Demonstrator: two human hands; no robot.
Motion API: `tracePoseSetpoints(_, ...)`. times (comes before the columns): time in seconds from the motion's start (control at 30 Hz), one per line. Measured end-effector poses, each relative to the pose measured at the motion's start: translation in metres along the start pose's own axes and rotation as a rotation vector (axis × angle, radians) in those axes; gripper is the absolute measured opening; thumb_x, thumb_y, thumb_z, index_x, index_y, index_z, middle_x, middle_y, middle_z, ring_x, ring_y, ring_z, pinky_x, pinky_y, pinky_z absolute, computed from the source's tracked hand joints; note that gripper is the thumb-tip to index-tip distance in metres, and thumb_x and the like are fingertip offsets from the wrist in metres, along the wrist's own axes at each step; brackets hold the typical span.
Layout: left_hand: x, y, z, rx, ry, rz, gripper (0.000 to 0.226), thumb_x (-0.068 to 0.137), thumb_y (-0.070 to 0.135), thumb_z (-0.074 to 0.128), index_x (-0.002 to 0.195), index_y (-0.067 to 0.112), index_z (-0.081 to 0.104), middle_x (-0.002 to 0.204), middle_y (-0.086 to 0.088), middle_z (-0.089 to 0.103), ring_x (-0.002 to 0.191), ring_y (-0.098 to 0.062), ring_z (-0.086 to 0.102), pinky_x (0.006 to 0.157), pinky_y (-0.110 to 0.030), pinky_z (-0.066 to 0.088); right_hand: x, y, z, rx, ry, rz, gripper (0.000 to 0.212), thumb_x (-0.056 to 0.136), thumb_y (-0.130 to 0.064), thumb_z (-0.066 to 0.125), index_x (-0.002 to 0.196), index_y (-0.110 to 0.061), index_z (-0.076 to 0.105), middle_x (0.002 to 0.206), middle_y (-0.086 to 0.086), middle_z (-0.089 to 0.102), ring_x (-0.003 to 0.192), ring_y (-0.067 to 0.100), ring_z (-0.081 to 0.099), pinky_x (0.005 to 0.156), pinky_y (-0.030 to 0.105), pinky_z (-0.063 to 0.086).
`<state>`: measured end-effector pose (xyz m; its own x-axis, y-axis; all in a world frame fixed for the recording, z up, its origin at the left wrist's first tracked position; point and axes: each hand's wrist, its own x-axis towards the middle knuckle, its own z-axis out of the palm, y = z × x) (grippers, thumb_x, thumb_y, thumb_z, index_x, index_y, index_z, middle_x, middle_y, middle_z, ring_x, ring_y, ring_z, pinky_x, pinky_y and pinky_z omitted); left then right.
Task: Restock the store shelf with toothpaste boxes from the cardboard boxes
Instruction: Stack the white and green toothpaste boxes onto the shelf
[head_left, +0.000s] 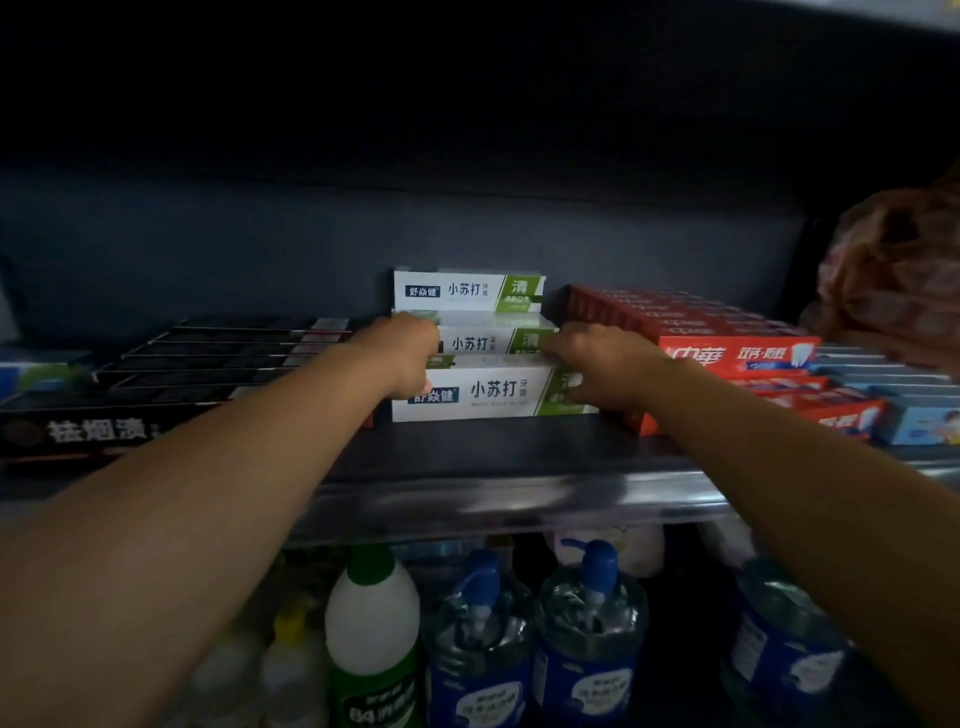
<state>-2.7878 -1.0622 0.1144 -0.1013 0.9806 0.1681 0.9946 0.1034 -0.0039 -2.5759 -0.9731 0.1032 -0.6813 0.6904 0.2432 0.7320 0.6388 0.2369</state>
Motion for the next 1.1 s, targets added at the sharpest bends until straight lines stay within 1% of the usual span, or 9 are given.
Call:
tracePoseSetpoints(0.1,0.013,0.001,0.000,0.085,0.020,-0.018,0.031,0.085,0.017,0.070,0.113,0.007,0.062,0.101,-0.010,0.055,0.088,-0.026,0.054,0.071,-0.031,0.043,0.015,0.001,0.002,-0.018,0.014,-0.004,0.051,0.084,-0.018,0.065,0.132,-0.023,0.050,0.132,0.006,0.049,0.118,0.026,0.051,0.092,0.037,0.046)
tracePoseSetpoints(0.2,0.027,-0.005,0.005,0.121,0.025,-0.030,0.031,0.086,0.013,0.068,0.115,0.007,0.060,0.102,-0.010,0.056,0.086,-0.025,0.054,0.071,-0.032,0.045,0.027,0.001,0.006,-0.013,0.022,-0.001,0.047,0.086,-0.018,0.064,0.131,-0.022,0.051,0.132,0.005,0.050,0.119,0.024,0.050,0.095,0.036,0.044)
tracePoseSetpoints(0.3,0.042,-0.012,0.010,0.148,0.027,-0.059,0.021,0.087,0.009,0.066,0.107,0.005,0.061,0.090,-0.008,0.052,0.080,-0.024,0.052,0.068,-0.032,0.043,0.040,0.002,0.012,0.005,0.049,0.014,0.043,0.085,-0.018,0.066,0.126,-0.019,0.051,0.130,0.005,0.051,0.116,0.024,0.052,0.091,0.034,0.044)
tracePoseSetpoints(0.4,0.055,-0.014,0.011,0.131,0.013,-0.067,0.010,0.086,0.009,0.068,0.092,0.006,0.060,0.090,-0.011,0.056,0.077,-0.024,0.054,0.065,-0.031,0.042,0.053,0.008,0.017,0.015,0.055,0.022,0.041,0.084,-0.016,0.066,0.123,-0.017,0.052,0.127,0.007,0.052,0.113,0.025,0.052,0.089,0.034,0.044)
tracePoseSetpoints(0.5,0.068,-0.018,0.016,0.117,0.017,-0.062,0.014,0.089,0.005,0.063,0.103,0.002,0.063,0.101,-0.015,0.060,0.080,-0.025,0.054,0.066,-0.031,0.041,0.063,0.013,0.022,0.021,0.054,0.024,0.038,0.083,-0.016,0.067,0.119,-0.017,0.054,0.124,0.008,0.053,0.111,0.025,0.053,0.089,0.034,0.043)
tracePoseSetpoints(0.57,0.077,-0.021,0.023,0.126,0.030,-0.062,0.019,0.090,0.001,0.057,0.108,0.001,0.063,0.100,-0.014,0.059,0.081,-0.024,0.053,0.067,-0.030,0.040,0.066,0.016,0.024,0.012,0.050,0.027,0.036,0.084,-0.016,0.066,0.117,-0.017,0.055,0.123,0.007,0.054,0.110,0.025,0.053,0.088,0.034,0.044)
tracePoseSetpoints(0.8,0.094,-0.029,0.034,0.153,0.060,-0.065,0.017,0.090,0.001,0.056,0.105,0.002,0.063,0.102,-0.015,0.061,0.081,-0.026,0.056,0.066,-0.030,0.042,0.080,0.023,0.026,0.023,0.042,0.036,0.034,0.085,-0.015,0.066,0.118,-0.019,0.059,0.121,0.005,0.057,0.108,0.022,0.055,0.090,0.036,0.048)
tracePoseSetpoints(0.93,0.096,-0.033,0.036,0.132,0.078,-0.078,0.021,0.090,0.000,0.054,0.109,0.003,0.063,0.106,-0.016,0.061,0.089,-0.029,0.059,0.069,-0.031,0.042,0.084,0.023,0.028,0.048,0.037,0.055,0.034,0.084,-0.014,0.067,0.116,-0.021,0.060,0.118,0.004,0.058,0.104,0.021,0.056,0.088,0.036,0.049)
tracePoseSetpoints(1.1,0.097,-0.034,0.036,0.126,0.076,-0.087,0.021,0.089,0.000,0.057,0.108,0.003,0.065,0.102,-0.014,0.061,0.087,-0.029,0.060,0.071,-0.034,0.047,0.087,0.020,0.027,0.040,0.025,0.055,0.033,0.083,-0.014,0.068,0.114,-0.021,0.058,0.118,0.004,0.057,0.104,0.021,0.056,0.088,0.033,0.048)
